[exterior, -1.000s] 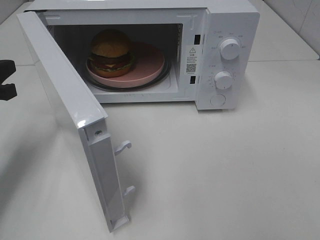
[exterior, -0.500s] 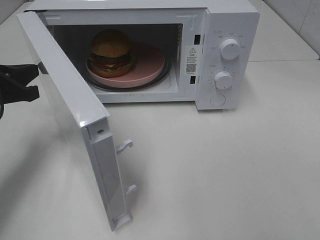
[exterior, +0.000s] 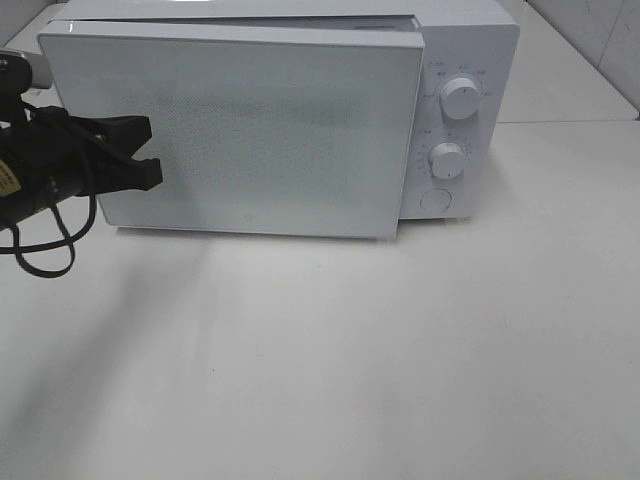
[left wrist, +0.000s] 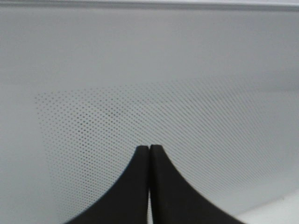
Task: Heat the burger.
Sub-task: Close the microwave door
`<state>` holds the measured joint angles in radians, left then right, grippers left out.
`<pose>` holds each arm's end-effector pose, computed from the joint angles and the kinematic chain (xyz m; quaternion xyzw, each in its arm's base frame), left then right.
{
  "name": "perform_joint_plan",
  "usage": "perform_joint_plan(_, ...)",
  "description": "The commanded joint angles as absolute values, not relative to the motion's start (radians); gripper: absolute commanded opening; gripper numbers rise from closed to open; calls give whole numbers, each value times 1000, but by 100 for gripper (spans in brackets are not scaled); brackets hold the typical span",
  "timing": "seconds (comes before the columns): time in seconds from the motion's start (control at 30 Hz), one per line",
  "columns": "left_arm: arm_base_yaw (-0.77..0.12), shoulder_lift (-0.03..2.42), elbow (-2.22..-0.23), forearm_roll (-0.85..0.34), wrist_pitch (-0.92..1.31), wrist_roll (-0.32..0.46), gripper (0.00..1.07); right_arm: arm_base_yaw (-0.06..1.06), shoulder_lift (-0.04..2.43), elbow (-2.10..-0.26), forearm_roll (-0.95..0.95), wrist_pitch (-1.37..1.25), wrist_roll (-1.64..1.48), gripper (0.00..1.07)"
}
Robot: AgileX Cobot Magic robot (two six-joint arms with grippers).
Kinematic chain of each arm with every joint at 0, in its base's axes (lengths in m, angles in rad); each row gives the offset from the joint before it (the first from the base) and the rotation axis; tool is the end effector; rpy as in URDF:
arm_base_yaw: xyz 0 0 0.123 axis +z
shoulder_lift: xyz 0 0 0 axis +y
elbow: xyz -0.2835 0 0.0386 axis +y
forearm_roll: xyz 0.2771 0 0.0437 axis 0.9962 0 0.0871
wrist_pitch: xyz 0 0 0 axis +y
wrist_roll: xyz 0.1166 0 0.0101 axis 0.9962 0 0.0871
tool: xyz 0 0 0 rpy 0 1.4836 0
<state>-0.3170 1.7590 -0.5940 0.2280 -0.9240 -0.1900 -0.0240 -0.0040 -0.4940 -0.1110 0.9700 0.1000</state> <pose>0.3298 -0.1304 0.1378 0.1588 0.7458 -0.1857 0.6197 0.0468 -0.0118 0.2877 0.0509 0.8264 -0.0342 0.5597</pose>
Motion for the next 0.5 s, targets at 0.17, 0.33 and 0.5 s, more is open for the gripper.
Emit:
perform_joint_plan(0.17, -413, 1797, -648, 62, -932, -111, 0, -31, -39, -493, -112, 963, 94, 76)
perform_joint_plan(0.33, -474, 1821, -689, -16, -926, -84, 0, -31, -39, -493, -112, 963, 94, 76)
perform_joint_plan(0.5, -514, 1860, -753, -64, -899, -66, 0, -31, -39, -493, -112, 963, 94, 76)
